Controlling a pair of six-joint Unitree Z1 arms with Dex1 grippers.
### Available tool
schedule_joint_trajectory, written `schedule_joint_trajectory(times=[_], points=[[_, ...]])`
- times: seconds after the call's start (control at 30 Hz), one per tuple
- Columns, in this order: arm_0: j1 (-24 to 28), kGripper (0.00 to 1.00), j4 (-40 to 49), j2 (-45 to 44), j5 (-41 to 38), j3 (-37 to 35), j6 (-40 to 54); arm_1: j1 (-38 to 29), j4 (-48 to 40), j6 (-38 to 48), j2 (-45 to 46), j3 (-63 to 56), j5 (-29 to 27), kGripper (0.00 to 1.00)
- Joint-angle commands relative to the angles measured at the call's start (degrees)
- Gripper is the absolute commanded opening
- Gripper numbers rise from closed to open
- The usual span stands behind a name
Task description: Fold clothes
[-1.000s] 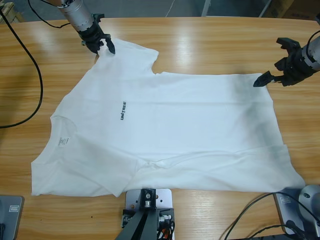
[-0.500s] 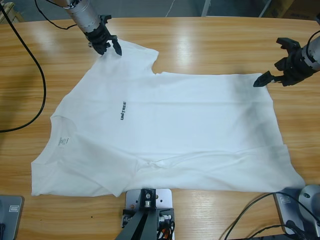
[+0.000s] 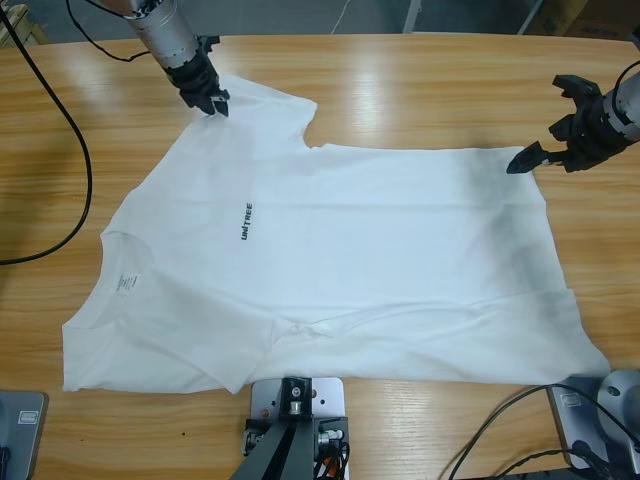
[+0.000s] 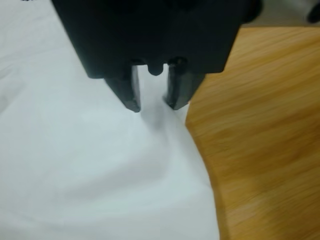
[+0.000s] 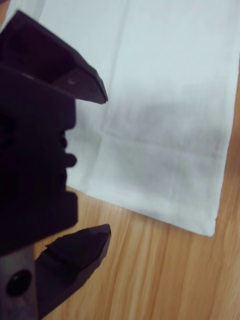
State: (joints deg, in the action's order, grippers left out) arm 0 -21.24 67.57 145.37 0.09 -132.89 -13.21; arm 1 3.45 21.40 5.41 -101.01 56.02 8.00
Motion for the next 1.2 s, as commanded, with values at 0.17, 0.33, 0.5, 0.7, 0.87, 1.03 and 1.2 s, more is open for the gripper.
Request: schedule_joint_trajectory(times=[0.17, 0.33, 0.5, 0.7, 0.87, 1.03, 1.2], points=[[0.97, 0.000, 1.16, 5.10, 1.30, -2.01, -2.98, 0.29, -0.66, -0.31, -1.53, -1.53, -0.87, 0.982], [1.87, 0.000, 1.16, 4.61, 3.74, -2.92, -3.84, 5.23, -0.84, 2.45, -1.60, -2.34, 1.42, 0.912], [2.26, 0.000, 1.21, 4.38, 3.69, -3.08, -4.47, 7.60, -1.38, 4.62, -5.34, -1.25, 2.95, 0.898], [2.08, 0.000, 1.33, 3.89, 2.79, -3.08, -4.54, 8.16, -2.68, 5.66, -11.51, 2.48, 7.99, 0.899], [2.05, 0.000, 1.69, 3.61, 1.25, -3.03, -4.37, 8.85, -4.12, 5.66, -15.04, 3.31, 7.99, 0.896], [1.64, 0.000, 1.69, 3.64, 1.02, -3.01, -4.37, 8.94, -4.70, 5.66, -16.61, 3.64, 8.13, 0.844], [1.64, 0.000, 1.69, 3.70, 1.04, -2.99, -4.19, 8.96, -6.13, 5.66, -18.17, 4.01, 10.49, 0.766]])
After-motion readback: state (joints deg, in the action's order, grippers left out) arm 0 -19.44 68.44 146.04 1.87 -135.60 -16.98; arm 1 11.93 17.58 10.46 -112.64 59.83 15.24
